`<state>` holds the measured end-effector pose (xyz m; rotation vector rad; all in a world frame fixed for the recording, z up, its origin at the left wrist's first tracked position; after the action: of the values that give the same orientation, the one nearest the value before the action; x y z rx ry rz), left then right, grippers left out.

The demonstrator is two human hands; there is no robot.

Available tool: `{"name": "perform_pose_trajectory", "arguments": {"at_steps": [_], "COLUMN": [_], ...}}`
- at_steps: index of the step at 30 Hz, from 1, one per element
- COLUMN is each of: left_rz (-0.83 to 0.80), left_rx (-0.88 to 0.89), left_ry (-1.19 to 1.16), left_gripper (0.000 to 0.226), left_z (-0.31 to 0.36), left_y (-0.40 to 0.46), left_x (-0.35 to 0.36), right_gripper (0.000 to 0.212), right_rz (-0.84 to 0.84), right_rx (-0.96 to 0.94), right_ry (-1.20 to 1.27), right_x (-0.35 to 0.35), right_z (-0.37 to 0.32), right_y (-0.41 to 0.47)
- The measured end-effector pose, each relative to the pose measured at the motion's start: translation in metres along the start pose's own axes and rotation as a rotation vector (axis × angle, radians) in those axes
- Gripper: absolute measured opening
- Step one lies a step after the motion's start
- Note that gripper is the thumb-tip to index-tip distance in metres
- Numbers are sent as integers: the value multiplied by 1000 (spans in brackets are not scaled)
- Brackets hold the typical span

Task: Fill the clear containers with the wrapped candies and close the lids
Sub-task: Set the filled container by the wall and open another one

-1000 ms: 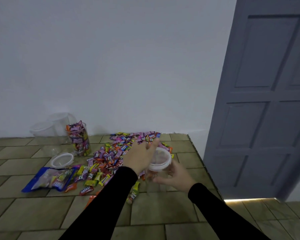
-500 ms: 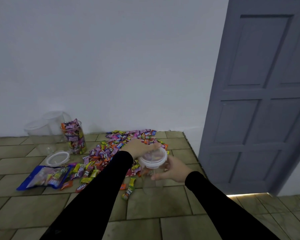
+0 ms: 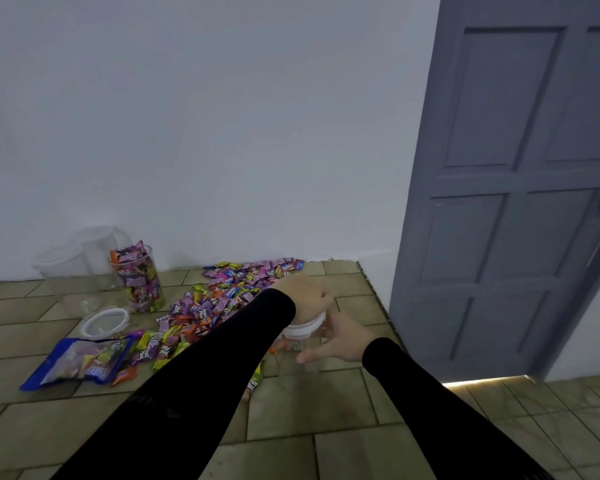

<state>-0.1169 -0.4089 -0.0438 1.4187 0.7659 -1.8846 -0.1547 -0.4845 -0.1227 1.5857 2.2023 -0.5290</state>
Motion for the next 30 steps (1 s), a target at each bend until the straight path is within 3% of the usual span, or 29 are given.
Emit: {"name": "perform_pose_trajectory", "arguments": {"at_steps": [3, 8, 12, 15, 18, 21, 23, 26, 30], "left_rz": [-33, 26, 309, 423, 322, 173, 187, 247, 214], "left_rx": [59, 67, 152, 110, 5, -130, -194, -290, -346], "left_ry": [73, 132, 45, -152, 58, 372, 474, 503, 459], "left_gripper": [41, 32, 35, 58, 80, 75, 66, 56, 64], "left_z": [7, 4, 5, -6, -16, -21, -14, -6, -4], "left_y": [2, 7, -11, -45, -70, -77, -77, -75, -77], "left_x": [3, 1, -8, -14, -10, 1, 9, 15, 16], "right_gripper": [105, 105, 83, 75, 62, 55, 54, 60, 60], "right_rz": [0, -7, -1, 39, 62, 113, 141, 164, 165], "right_rx": [20, 56, 57, 37, 26, 21, 19, 15, 4], "right_ry": [-10, -86, -106, -82, -55, 5, 31, 40, 37], "right_x": [0, 2, -2, -4, -6, -1, 4, 9, 11], "right_z": [7, 2, -3, -10, -12, -10, -11, -12, -16], "right_y": [1, -2, -8, -11, -10, -5, -3, -1, 0]}}
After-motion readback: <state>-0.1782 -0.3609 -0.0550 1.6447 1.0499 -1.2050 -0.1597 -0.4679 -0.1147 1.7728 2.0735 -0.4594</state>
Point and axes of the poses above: each hand's wrist, its own y-axis towards the middle knuckle, its own x-axis out of the palm, z = x × y, the point moved 5 cm from there along y, towards the middle knuckle, and after that the axes turned 5 degrees about -y, right-handed, at the moved point
